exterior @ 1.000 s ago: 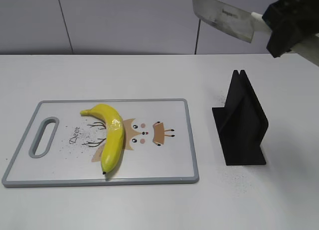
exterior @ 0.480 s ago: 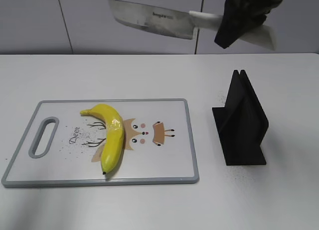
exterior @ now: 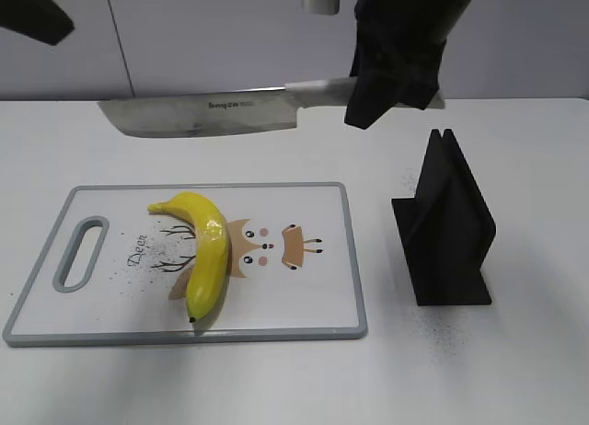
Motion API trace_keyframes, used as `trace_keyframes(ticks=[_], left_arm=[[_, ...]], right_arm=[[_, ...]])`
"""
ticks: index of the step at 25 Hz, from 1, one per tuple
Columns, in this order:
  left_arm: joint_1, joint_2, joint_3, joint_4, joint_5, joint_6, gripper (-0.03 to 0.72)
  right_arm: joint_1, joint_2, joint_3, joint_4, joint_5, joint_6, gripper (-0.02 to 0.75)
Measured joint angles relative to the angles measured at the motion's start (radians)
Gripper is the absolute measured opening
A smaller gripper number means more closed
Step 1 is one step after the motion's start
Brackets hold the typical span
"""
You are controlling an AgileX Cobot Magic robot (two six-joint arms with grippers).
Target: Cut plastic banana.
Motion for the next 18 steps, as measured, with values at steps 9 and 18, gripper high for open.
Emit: trace_keyframes(ticks=[9, 18], left_arm=[[-0.061, 0.178, -0.03, 0.045, 0.005, 0.043, 0.588], [-0.061, 0.234, -0.032, 0.117, 0.005, 0.043, 0.463]], right_arm=[[0.033, 0.053, -0.066, 0.072, -0.001, -0.077, 0.157], [0.033, 0.071, -0.068, 0.08, -0.026, -0.083, 0.157]])
